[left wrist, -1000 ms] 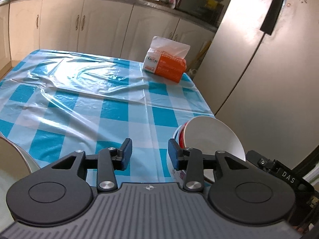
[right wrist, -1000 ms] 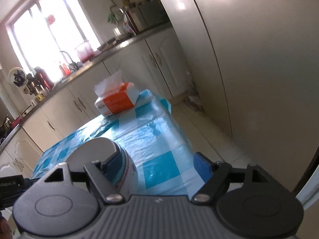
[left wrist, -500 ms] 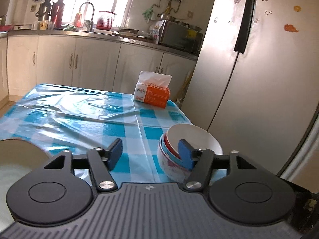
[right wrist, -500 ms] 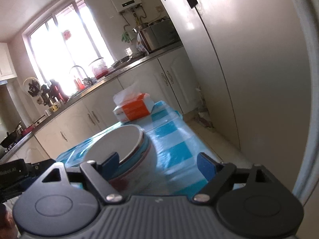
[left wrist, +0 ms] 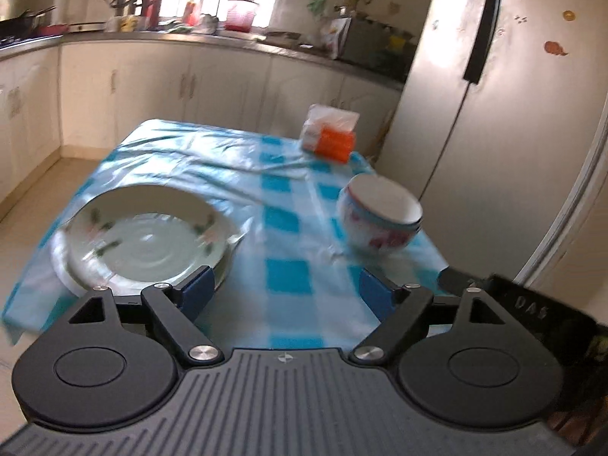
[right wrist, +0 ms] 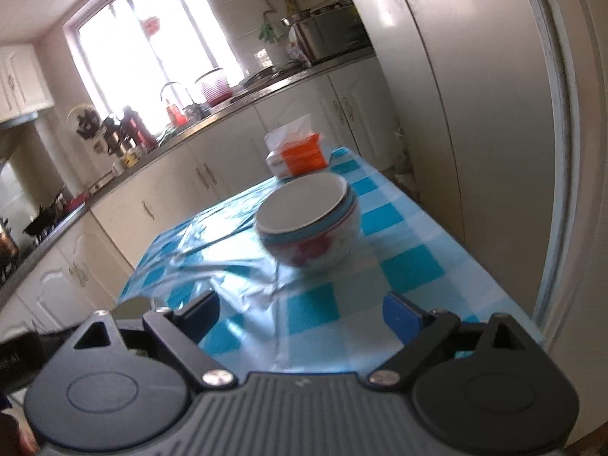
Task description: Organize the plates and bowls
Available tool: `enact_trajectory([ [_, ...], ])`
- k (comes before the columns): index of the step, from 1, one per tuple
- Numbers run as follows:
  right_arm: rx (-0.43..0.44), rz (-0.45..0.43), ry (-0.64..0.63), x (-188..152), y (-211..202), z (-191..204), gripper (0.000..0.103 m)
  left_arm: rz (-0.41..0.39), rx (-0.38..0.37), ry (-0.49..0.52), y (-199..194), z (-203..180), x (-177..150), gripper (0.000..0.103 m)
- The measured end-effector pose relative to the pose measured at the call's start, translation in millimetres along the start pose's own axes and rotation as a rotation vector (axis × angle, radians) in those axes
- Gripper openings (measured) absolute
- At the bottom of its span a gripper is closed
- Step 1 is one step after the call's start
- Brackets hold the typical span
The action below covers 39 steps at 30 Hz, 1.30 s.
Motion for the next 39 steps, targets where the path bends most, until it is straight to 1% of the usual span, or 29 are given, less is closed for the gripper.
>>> enact_trajectory([
  [2, 0.001, -0.003, -0.018, -6, -8, 8, 0.093, -0.008, 0.023, -0.012, -11, 6, -5, 0.102],
  [7, 0.011, -0.024, -0.071, -16, -27, 30, 0.093, -0.042, 0.089, -0.002, -35, 17, -13, 0.103],
  [13, 0.025, -0.037, -0.121, -26, -43, 51, 0.093, -0.066, 0.137, 0.010, -54, 27, -21, 0.103],
  [16, 0.013, -0.048, -0.155, -32, -48, 62, 0.096, -0.067, 0.153, 0.015, -62, 34, -28, 0.103],
  [18, 0.006, -0.052, -0.173, -36, -51, 67, 0.097, -0.069, 0.161, 0.016, -68, 37, -33, 0.103],
  [24, -0.005, -0.055, -0.204, -45, -50, 77, 0.097, -0.055, 0.195, 0.018, -72, 47, -41, 0.103],
  [27, -0.009, -0.055, -0.212, -50, -49, 80, 0.099, -0.049, 0.209, 0.017, -73, 50, -45, 0.103],
  [39, -0.034, -0.043, -0.228, -63, -41, 83, 0.101, -0.037, 0.242, 0.021, -75, 54, -52, 0.103],
])
Point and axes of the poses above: each gripper's, at about its wrist camera, not at the fingertips, and y roughly the way its jaws point, z to its left, x to its top, the point moved 2 cm from there along y, roughly the way its jaws point, and after that the axes turned 2 degrees about z, right-handed, at the moved point
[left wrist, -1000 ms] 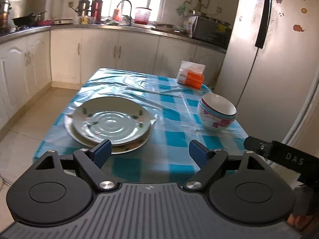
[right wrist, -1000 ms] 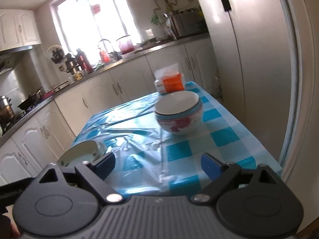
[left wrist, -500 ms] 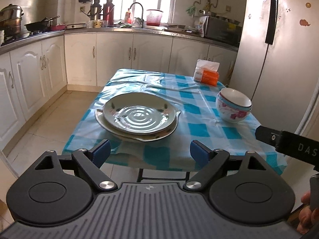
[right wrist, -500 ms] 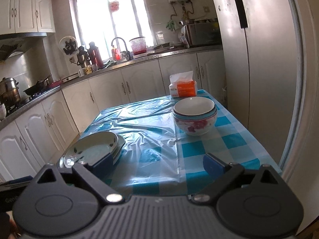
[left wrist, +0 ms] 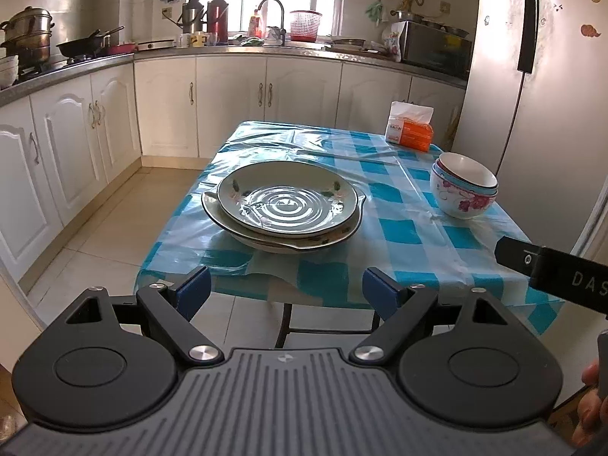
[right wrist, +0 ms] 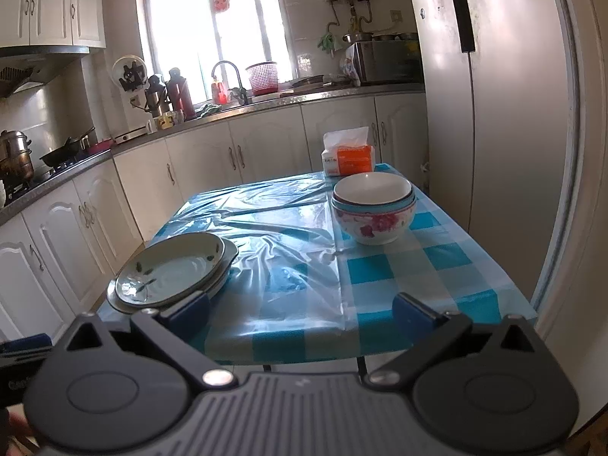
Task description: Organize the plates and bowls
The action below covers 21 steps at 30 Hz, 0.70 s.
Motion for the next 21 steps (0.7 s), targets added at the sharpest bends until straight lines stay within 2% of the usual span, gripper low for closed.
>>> enact_trajectory([
  [21, 0.009, 0.029, 0.011, -7.9, 5.7, -5.1, 0.102, 0.013, -0.011, 0.004, 1.8, -4.6, -2.2, 0.103],
])
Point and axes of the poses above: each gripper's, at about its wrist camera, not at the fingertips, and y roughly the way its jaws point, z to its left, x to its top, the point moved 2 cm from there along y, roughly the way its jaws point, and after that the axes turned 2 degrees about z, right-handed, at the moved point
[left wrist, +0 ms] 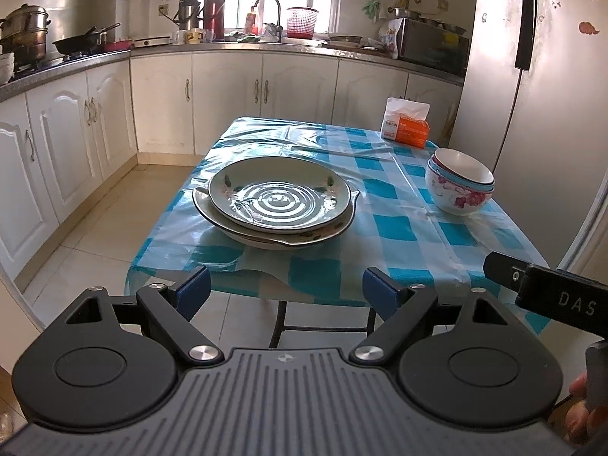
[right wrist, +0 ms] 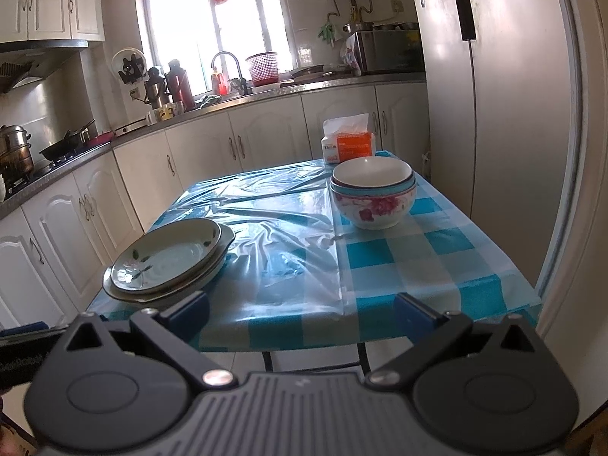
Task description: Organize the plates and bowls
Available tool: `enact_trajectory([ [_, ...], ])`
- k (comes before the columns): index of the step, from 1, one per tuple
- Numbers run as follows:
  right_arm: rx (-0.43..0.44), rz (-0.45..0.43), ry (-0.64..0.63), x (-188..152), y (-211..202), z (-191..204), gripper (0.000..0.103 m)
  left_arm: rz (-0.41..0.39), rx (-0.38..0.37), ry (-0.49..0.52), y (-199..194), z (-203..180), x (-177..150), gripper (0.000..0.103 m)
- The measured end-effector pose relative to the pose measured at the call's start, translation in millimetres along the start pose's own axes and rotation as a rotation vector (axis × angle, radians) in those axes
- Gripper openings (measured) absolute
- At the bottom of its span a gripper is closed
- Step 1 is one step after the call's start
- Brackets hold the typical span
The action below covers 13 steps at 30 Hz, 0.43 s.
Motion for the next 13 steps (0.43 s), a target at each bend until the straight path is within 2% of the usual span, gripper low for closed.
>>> enact_trajectory([
  [13, 0.001, 0.007, 0.013, -1.8, 2.2, -4.8, 0.102, 0.010, -0.009, 0.007, 4.4, -0.6, -0.5, 0.103],
])
Point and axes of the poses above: each gripper's, at about its wrist camera, not at the fingertips, and y roughly the way its jaws point, z to its left, x to its top, the point moved 2 cm from there along y, roughly the way its jaws point, and after that the axes turned 2 degrees about z, right-handed, at the moved point
